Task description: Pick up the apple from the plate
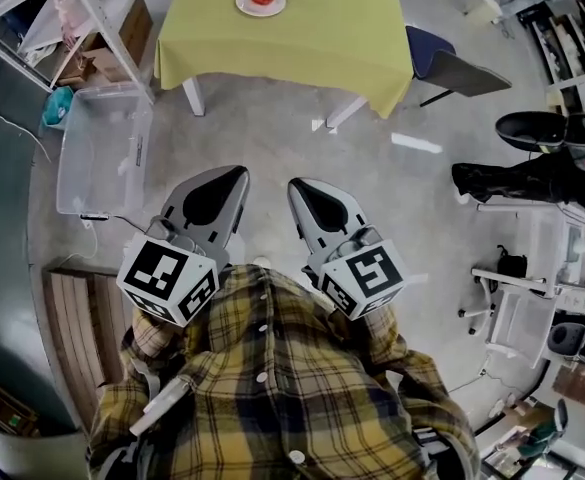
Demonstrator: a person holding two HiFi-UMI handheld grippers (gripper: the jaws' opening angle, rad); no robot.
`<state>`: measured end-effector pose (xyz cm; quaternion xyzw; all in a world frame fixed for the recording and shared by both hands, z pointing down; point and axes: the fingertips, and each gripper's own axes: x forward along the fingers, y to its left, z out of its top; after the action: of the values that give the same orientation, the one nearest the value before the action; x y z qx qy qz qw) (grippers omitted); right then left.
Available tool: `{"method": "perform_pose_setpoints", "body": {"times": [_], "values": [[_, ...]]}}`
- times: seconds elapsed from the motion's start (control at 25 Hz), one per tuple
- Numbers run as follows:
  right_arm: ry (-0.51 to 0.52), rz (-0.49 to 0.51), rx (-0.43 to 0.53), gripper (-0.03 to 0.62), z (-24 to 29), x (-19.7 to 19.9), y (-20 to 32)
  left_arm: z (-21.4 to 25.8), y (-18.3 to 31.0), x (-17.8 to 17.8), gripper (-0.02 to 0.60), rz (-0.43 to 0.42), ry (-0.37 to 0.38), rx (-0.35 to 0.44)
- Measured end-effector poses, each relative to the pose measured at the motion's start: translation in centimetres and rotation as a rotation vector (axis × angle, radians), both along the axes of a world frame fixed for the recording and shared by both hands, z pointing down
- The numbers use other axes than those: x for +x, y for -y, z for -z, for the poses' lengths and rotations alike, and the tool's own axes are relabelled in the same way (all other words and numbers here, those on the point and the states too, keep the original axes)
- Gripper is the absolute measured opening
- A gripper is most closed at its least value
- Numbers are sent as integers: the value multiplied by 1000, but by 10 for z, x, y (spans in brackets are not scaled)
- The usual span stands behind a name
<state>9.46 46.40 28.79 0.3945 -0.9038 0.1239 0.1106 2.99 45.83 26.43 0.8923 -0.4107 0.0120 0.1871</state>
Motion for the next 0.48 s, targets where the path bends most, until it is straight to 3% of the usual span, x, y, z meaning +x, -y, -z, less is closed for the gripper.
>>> {"method": "perform_pose_setpoints", "body": {"times": [0.48], "values": [[-5, -108, -4, -3, -4, -35, 110, -7, 106, -58, 8, -68, 16, -11]]}}
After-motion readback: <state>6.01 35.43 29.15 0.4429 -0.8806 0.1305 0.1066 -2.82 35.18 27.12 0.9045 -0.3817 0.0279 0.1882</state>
